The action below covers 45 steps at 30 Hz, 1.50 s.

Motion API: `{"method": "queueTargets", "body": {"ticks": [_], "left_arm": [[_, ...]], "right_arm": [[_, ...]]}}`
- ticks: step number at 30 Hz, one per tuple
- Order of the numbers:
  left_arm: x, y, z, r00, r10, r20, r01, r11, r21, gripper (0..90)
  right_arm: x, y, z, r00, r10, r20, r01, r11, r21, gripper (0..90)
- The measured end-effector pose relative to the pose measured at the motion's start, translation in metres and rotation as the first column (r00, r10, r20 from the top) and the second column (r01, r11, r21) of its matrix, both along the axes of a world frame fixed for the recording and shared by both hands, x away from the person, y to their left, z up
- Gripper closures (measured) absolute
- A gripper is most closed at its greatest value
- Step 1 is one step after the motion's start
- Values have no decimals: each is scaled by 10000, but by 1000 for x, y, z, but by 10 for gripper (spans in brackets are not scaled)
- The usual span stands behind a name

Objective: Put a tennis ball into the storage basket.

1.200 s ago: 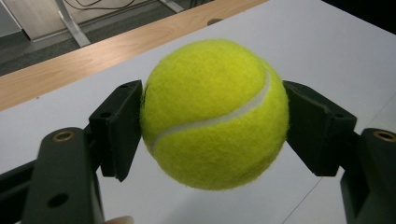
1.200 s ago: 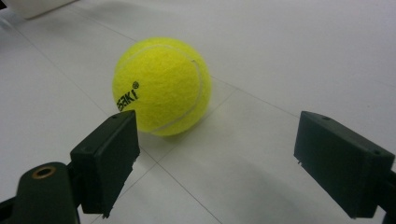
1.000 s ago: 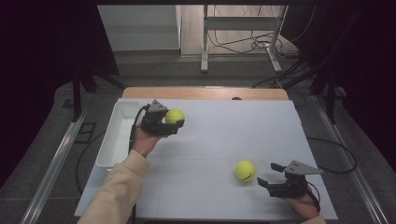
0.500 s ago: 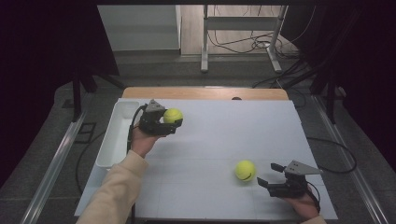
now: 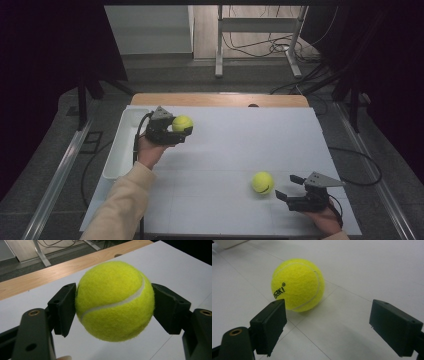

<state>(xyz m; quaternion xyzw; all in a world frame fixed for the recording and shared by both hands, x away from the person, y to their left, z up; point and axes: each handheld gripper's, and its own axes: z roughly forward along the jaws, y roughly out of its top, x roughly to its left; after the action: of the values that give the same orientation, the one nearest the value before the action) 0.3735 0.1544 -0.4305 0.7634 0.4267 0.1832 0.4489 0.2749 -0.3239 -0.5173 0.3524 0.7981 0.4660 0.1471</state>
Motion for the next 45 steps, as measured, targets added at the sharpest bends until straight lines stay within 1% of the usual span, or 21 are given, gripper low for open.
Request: {"method": "queueTargets", "body": {"ticks": [7, 11, 26, 33, 36, 38, 45], "left_arm": [[-1, 3, -2, 10000, 32, -38, -32, 10000, -43, 264], [-1, 5, -2, 10000, 59, -75, -59, 10000, 18, 264], [-4, 13, -5, 9997, 202, -141, -205, 9996, -201, 264], [-4, 14, -10, 9995, 220, -248, -226, 9995, -239, 263], [-4, 16, -10, 9994, 185, -284, -194, 9994, -296, 264], [-4, 16, -11, 9994, 164, -295, -171, 9996, -240, 265], [-6, 20, -9, 9994, 254, -248, -261, 9992, -289, 265]], "right_arm": [[0, 0, 0, 10000, 9, -4, -9, 10000, -8, 144], [0, 0, 0, 10000, 3, -7, -3, 10000, -14, 144], [0, 0, -1, 10000, 0, -50, -1, 10000, -64, 144], [0, 1, -1, 10000, 20, -81, -21, 9999, -119, 145], [0, 1, -1, 10000, 19, -85, -20, 9999, -159, 146], [1, 0, -1, 10000, 14, -77, -15, 9999, -115, 146], [1, 0, -1, 10000, 2, -92, -3, 9999, -120, 147]]}}
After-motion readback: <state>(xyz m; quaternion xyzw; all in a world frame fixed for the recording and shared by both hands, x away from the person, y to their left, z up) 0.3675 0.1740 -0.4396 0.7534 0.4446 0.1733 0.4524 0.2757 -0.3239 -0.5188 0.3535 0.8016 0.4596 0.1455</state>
